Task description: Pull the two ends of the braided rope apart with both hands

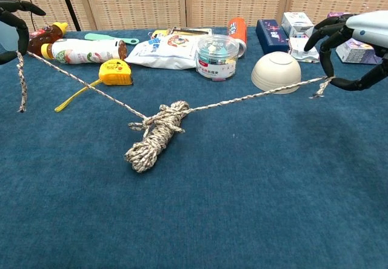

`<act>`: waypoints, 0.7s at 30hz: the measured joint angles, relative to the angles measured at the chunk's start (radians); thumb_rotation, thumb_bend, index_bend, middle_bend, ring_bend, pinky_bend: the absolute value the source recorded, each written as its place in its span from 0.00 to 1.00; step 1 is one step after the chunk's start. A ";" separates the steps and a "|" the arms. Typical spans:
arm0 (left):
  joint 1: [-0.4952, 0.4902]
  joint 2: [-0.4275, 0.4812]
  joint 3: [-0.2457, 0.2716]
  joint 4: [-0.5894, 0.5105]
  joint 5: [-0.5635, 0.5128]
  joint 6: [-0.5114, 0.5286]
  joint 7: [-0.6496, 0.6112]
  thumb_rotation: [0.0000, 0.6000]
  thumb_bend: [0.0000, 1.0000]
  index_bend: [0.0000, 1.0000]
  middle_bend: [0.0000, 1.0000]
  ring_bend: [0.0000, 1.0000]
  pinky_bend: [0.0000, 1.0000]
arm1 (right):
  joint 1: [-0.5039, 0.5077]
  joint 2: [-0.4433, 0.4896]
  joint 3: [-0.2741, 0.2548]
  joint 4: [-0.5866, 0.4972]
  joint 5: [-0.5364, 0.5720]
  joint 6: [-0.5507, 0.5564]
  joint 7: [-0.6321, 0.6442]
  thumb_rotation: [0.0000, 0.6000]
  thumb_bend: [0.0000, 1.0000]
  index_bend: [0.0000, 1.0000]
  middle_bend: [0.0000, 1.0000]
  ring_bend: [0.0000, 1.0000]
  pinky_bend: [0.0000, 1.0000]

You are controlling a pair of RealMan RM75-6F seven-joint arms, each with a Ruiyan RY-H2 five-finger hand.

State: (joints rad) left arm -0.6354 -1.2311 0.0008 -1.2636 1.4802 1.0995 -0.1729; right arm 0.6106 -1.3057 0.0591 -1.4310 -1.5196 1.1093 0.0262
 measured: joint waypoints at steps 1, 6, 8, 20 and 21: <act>0.002 0.003 -0.002 0.004 -0.002 0.001 -0.002 1.00 0.45 0.64 0.09 0.00 0.00 | -0.001 0.003 0.000 0.001 0.001 0.000 0.000 1.00 0.47 0.65 0.22 0.01 0.00; 0.015 0.015 -0.011 0.026 -0.016 0.001 -0.012 1.00 0.45 0.64 0.09 0.00 0.00 | -0.009 0.021 0.004 0.007 0.008 0.002 0.003 1.00 0.47 0.65 0.22 0.01 0.00; 0.019 0.019 -0.015 0.037 -0.023 -0.001 -0.016 1.00 0.45 0.64 0.09 0.00 0.00 | -0.014 0.028 0.005 0.010 0.012 0.006 0.006 1.00 0.47 0.65 0.22 0.01 0.00; 0.045 0.027 -0.040 0.128 -0.077 -0.033 -0.042 1.00 0.45 0.64 0.09 0.00 0.00 | -0.047 0.065 0.007 0.050 0.039 0.013 0.030 1.00 0.47 0.65 0.22 0.01 0.00; 0.046 0.026 -0.042 0.135 -0.081 -0.036 -0.044 1.00 0.45 0.64 0.09 0.00 0.00 | -0.049 0.068 0.007 0.054 0.041 0.013 0.032 1.00 0.47 0.65 0.22 0.01 0.00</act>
State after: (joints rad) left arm -0.5891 -1.2050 -0.0408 -1.1287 1.3996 1.0632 -0.2169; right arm 0.5614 -1.2379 0.0665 -1.3773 -1.4790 1.1226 0.0581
